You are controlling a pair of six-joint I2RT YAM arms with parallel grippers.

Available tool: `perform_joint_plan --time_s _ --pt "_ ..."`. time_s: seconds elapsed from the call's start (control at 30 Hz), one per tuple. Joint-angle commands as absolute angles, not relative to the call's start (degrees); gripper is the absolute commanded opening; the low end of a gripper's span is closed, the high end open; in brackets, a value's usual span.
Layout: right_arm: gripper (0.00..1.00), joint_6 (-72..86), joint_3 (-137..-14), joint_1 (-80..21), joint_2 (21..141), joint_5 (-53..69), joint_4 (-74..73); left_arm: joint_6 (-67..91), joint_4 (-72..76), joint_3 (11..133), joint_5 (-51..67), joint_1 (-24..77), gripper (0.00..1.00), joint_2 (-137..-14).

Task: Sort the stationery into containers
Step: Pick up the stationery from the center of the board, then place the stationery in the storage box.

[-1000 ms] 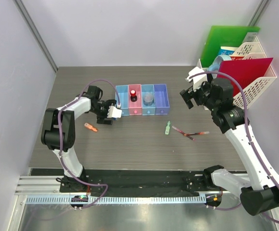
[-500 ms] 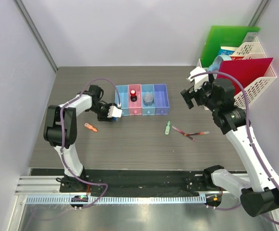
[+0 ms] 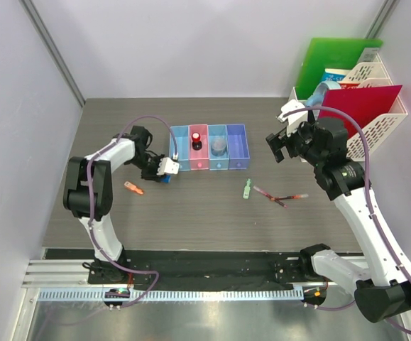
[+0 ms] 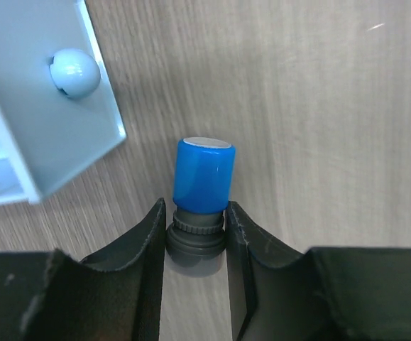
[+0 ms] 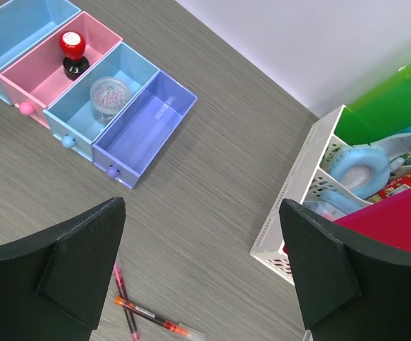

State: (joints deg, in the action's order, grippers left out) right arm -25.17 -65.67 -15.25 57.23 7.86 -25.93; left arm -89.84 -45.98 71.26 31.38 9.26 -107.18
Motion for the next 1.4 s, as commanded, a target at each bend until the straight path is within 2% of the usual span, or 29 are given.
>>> perform_joint_plan --time_s 0.0,0.13,0.23,0.33,0.37,0.4,0.47,0.5,0.6,0.73,0.77,0.97,1.17,1.37 --pt "0.95 -23.1 -66.3 -15.0 56.5 10.5 -25.6 -86.7 -55.3 71.8 33.7 9.1 0.0 -97.7" --pt "0.95 -22.9 -66.3 -15.0 56.1 10.7 -25.6 -86.0 -60.0 73.6 38.7 9.1 0.0 -91.9" --pt "0.95 -22.9 -65.7 -15.0 55.5 10.9 -25.5 -77.1 -52.7 72.0 47.5 9.1 0.0 -88.3" --pt "0.95 -22.9 -64.8 -15.0 55.3 10.9 -25.2 -55.9 -32.8 67.7 58.6 9.1 0.0 -87.2" --pt "0.95 -22.9 -64.4 -15.0 55.1 11.0 -25.2 -48.9 -26.8 66.5 59.9 10.0 0.0 -87.4" --pt "0.95 -23.0 -63.9 -15.1 55.2 11.0 -25.1 -36.9 -13.8 65.2 60.2 10.6 0.0 -87.7" --pt "0.95 -23.0 -63.2 -14.9 55.0 11.2 -24.9 -26.3 3.1 62.2 59.3 12.7 0.0 -90.3" --pt "0.95 -23.0 -62.7 -14.9 55.0 11.6 -24.6 -17.8 7.6 61.7 57.9 13.4 0.0 -91.4" --pt "0.95 -23.1 -61.7 -14.8 56.0 14.8 -24.3 -8.3 19.8 61.5 57.6 15.3 0.0 -96.8" --pt "0.95 -21.4 -62.3 -14.9 59.8 24.3 -23.2 5.7 32.8 60.9 56.4 16.4 0.0 -100.4" --pt "0.95 -19.5 -63.0 -14.9 62.4 30.3 -23.0 7.5 37.1 60.6 56.3 16.5 0.0 -101.1" --pt "0.93 -8.9 -76.8 -14.9 78.5 48.6 -22.8 11.3 40.9 58.2 51.7 18.5 0.0 -99.6" --pt "0.89 1.7 -91.9 -15.6 93.7 54.0 -18.7 10.0 40.3 53.8 47.5 20.9 0.0 -95.1" --pt "0.84 4.9 -96.4 -19.9 102.6 52.8 -16.6 10.1 40.3 50.3 46.7 22.0 0.0 -89.9"
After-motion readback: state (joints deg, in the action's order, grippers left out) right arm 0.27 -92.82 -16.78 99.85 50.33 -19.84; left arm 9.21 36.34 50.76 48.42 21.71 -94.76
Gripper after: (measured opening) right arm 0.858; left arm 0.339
